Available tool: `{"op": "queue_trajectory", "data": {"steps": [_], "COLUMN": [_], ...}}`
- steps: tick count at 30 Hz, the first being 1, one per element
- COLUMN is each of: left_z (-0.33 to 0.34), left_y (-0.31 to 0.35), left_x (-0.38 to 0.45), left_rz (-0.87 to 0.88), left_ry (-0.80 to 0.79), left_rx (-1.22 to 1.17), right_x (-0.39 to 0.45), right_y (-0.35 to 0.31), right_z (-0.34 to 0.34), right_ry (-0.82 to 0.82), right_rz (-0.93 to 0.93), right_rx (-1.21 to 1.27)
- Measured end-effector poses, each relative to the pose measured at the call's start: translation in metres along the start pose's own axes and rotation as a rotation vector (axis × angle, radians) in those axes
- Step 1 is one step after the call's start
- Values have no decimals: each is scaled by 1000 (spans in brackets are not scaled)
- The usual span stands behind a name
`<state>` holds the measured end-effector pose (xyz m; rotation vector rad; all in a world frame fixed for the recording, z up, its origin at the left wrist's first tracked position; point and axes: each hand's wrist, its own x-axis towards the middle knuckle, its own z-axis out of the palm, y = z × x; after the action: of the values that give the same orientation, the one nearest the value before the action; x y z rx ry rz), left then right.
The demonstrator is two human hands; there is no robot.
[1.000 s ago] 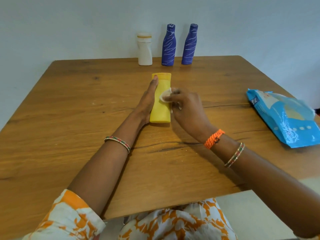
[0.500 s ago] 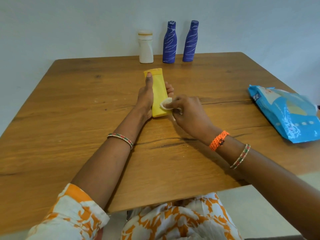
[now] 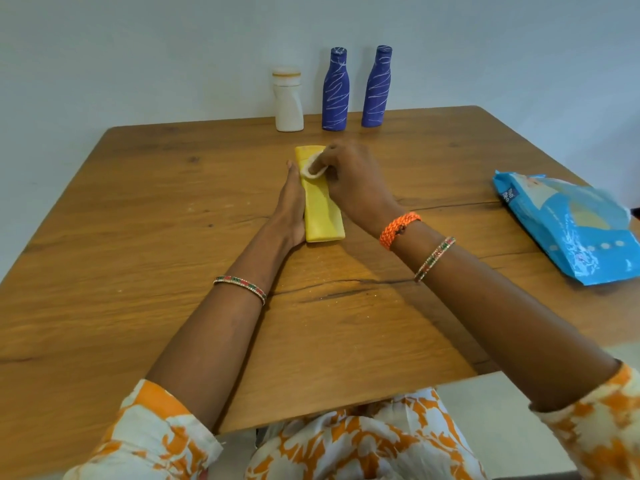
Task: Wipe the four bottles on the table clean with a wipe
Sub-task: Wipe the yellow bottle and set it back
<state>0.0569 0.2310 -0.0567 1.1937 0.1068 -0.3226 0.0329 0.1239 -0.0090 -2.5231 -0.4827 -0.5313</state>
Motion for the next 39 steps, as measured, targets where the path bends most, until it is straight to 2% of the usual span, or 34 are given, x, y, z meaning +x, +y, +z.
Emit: {"op": "queue_trajectory", "data": {"steps": [2, 6, 9, 11, 13, 15, 17, 21, 27, 30, 31, 33, 35, 39], "left_z": [0, 4, 5, 6, 8, 7, 8, 6, 6, 10, 9, 10, 13, 6], "left_y": [2, 5, 5, 3, 2, 2, 2, -1, 6, 6, 5, 7, 12, 22], "left_x": [0, 2, 4, 0, -4, -5, -4, -3, -5, -5, -5, -10, -14, -5], "left_rz": [-20, -104, -99, -70, -34, -18, -19, 59, -84, -109, -103, -119, -160, -96], "left_ry": [-10, -37, -74, -90, -121, -144, -137, -57, -87, -113, -94, -82, -121, 83], "left_rx": [-21, -218, -186, -59, 15, -15, -22, 42, -203, -252, -217, -200, -353, -577], "right_x": [-12, -56, -49, -27, -2, 21, 33, 13, -54, -50, -43, -23, -2, 19], "right_y": [-1, -4, 3, 8, 10, 10, 8, -2, -5, -2, -1, 5, 9, 22], "right_z": [0, -6, -14, -17, -19, -18, -13, 1, -8, -25, -29, -34, -33, -19], "right_ry": [-96, -319, -411, -352, -194, -35, 29, -54, -276, -384, -357, -197, -14, 249], "right_rz": [-72, -215, -214, -172, -128, -90, -83, -155, -163, -45, 17, 112, 131, 229], "right_rx": [-6, -10, 60, 105, 119, 43, -70, -201, -31, 133, 205, 294, 285, 422]}}
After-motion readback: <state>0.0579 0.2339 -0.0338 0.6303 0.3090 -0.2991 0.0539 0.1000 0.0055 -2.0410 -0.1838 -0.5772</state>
